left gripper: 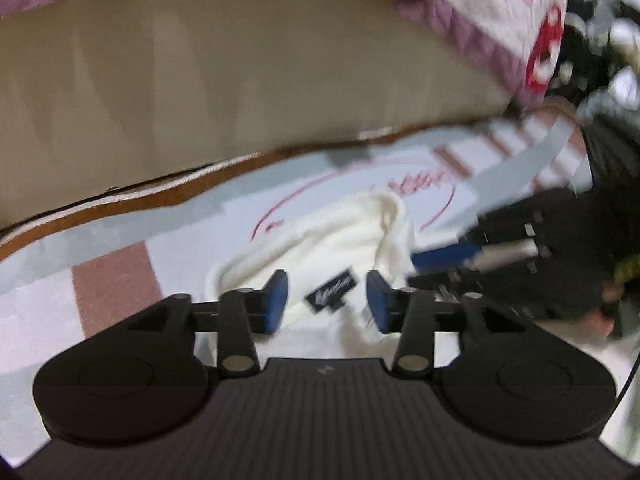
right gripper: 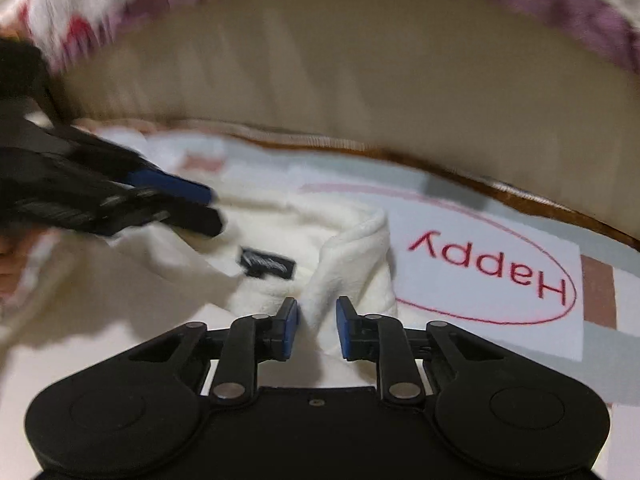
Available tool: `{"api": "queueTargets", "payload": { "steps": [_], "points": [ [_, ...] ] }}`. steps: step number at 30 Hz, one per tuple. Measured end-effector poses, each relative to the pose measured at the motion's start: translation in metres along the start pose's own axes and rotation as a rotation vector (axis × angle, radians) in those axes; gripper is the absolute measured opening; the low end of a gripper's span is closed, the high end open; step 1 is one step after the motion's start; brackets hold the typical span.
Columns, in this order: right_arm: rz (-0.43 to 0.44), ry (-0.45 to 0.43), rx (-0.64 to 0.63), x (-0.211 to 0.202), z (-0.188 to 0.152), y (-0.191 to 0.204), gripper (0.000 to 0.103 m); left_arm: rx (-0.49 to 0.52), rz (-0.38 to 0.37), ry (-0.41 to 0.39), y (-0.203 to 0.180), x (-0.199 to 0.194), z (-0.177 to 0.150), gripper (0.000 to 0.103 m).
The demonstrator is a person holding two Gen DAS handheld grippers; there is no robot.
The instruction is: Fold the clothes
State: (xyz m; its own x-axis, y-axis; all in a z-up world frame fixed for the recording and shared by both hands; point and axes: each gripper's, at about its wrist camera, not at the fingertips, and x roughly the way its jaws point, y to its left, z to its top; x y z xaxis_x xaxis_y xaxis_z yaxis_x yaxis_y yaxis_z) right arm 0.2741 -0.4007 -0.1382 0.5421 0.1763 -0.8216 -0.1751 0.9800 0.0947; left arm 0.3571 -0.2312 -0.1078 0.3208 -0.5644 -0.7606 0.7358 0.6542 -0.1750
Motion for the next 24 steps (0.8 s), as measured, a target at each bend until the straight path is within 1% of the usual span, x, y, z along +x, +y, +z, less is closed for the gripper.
{"api": "queueTargets", "payload": {
  "steps": [2,3,4,5,6,7,8,9,11,13,14,15,16,17,18,19,20,22,24],
  "points": [
    [-0.020,-0.023,0.010,0.009,0.003,0.003,0.022,0.030,0.047,0.039,-0.005,0.002,-0.008,0.054],
    [-0.033,-0.033,0.022,0.012,0.005,0.004,0.021,0.022,0.063,0.063,-0.005,0.003,-0.011,0.055],
    [-0.044,-0.042,0.022,0.014,0.007,0.006,0.021,0.022,0.081,0.074,-0.005,0.004,-0.013,0.050],
    [-0.055,-0.051,0.016,0.016,0.008,0.009,0.021,0.028,0.102,0.078,-0.005,0.006,-0.015,0.027],
    [-0.066,-0.059,0.011,0.018,0.009,0.011,0.021,0.034,0.124,0.083,-0.006,0.008,-0.017,0.014],
    [-0.074,-0.057,0.002,0.019,0.010,0.013,0.021,0.055,0.173,0.082,-0.007,0.010,-0.017,0.000],
    [-0.077,-0.051,0.001,0.019,0.012,0.014,0.021,0.086,0.241,0.077,-0.010,0.010,-0.017,0.000],
    [-0.078,-0.044,0.004,0.018,0.014,0.014,0.021,0.089,0.273,0.055,-0.009,0.005,-0.015,0.000],
    [-0.058,-0.055,0.037,0.013,0.014,0.013,0.018,0.060,0.289,-0.010,-0.006,-0.012,-0.012,0.000],
    [0.013,-0.090,0.132,0.006,0.011,0.002,0.018,0.032,0.305,-0.075,-0.002,-0.029,-0.008,0.000],
    [0.054,-0.103,0.199,0.003,0.008,-0.006,0.020,0.017,0.313,-0.107,0.000,-0.038,-0.006,0.004],
    [0.086,-0.123,0.265,-0.003,0.005,-0.015,0.021,0.003,0.321,-0.140,0.002,-0.046,-0.004,0.005],
    [0.101,-0.164,0.310,-0.015,-0.001,-0.023,0.022,-0.012,0.329,-0.173,0.004,-0.055,-0.003,0.011],
    [0.111,-0.211,0.350,-0.029,-0.006,-0.031,0.023,-0.039,0.320,-0.210,0.006,-0.071,-0.005,0.027],
    [0.116,-0.249,0.373,-0.045,-0.012,-0.039,0.029,-0.074,0.300,-0.238,0.010,-0.090,-0.013,0.039],
    [0.119,-0.285,0.391,-0.061,-0.018,-0.047,0.044,-0.109,0.278,-0.256,0.014,-0.106,-0.022,0.058],
    [0.103,-0.295,0.389,-0.075,-0.023,-0.054,0.049,-0.144,0.255,-0.274,0.017,-0.121,-0.031,0.059],
    [0.049,-0.263,0.353,-0.094,-0.038,-0.065,0.048,-0.208,0.215,-0.268,0.024,-0.142,-0.056,0.060],
    [-0.025,-0.228,0.292,-0.110,-0.055,-0.074,0.048,-0.270,0.175,-0.253,0.031,-0.160,-0.084,0.064]
  ]
}}
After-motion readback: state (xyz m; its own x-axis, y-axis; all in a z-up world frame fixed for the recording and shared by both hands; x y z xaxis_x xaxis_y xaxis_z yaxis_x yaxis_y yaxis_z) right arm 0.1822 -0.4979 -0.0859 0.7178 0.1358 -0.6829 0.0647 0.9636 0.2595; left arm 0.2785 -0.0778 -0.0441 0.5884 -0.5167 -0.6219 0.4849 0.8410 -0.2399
